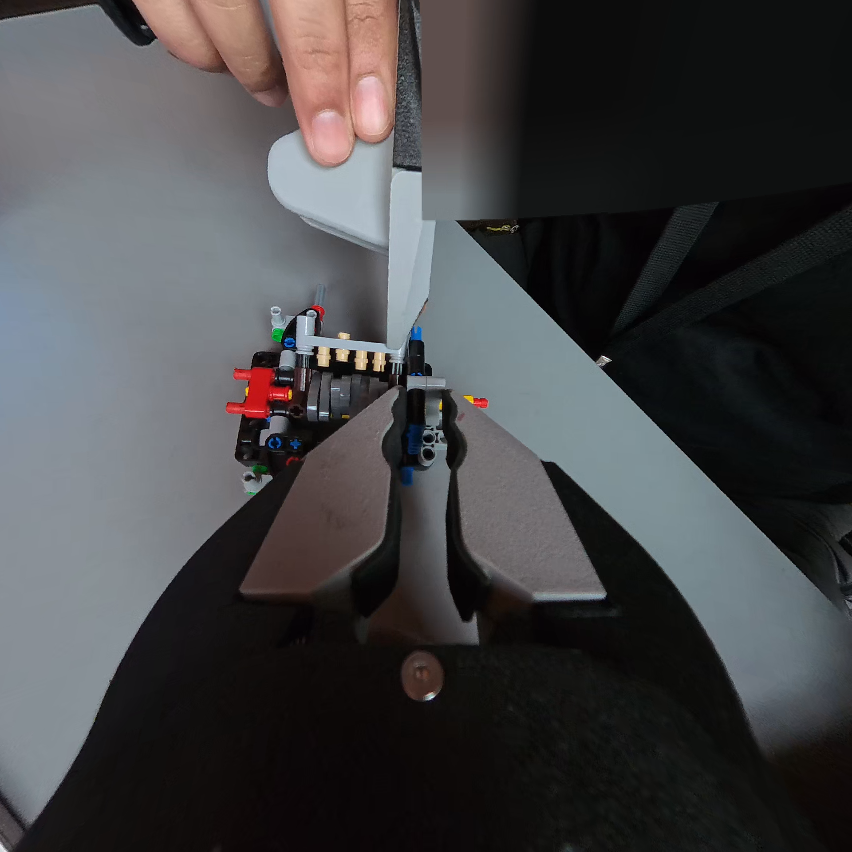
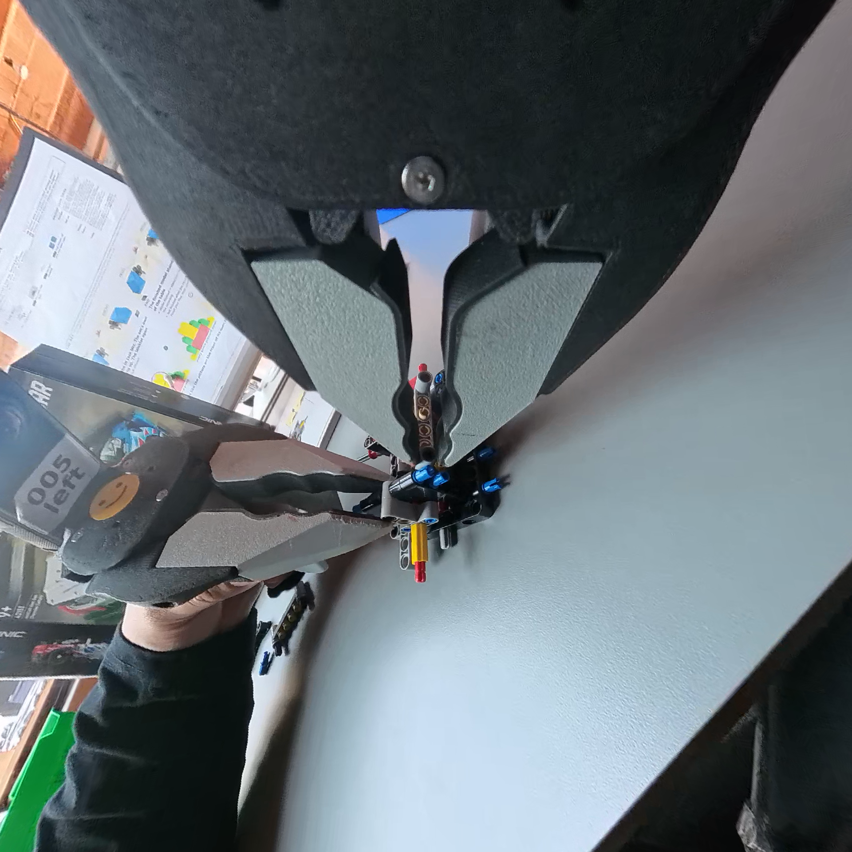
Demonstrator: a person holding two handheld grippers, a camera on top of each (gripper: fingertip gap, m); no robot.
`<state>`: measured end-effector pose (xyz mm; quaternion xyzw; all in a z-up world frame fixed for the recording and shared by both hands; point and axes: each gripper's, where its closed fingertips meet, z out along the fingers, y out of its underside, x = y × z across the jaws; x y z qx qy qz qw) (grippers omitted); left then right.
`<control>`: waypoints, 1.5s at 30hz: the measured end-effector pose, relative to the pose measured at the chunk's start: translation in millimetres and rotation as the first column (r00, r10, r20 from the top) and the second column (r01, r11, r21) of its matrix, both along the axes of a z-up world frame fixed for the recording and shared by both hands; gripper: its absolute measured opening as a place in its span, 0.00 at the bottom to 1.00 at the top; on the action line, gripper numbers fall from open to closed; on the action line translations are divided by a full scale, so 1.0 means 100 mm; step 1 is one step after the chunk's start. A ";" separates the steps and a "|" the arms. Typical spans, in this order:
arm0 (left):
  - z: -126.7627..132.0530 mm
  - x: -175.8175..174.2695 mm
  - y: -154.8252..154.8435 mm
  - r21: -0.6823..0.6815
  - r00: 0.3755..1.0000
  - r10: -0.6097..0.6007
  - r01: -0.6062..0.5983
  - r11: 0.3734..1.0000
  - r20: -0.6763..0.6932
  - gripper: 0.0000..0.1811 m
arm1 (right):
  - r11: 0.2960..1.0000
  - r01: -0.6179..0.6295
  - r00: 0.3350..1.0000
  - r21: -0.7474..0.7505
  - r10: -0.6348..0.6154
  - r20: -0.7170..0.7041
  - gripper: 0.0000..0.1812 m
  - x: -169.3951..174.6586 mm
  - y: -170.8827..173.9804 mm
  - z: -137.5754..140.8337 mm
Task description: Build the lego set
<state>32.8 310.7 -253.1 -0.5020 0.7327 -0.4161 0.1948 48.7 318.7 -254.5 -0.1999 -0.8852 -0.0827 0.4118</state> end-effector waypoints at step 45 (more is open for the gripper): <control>0.00 0.11 0.22 0.070 0.983 0.183 -0.182 0.981 -0.012 0.30 | 0.182 0.284 0.579 -0.941 -0.815 0.017 0.13 0.18 0.07 0.11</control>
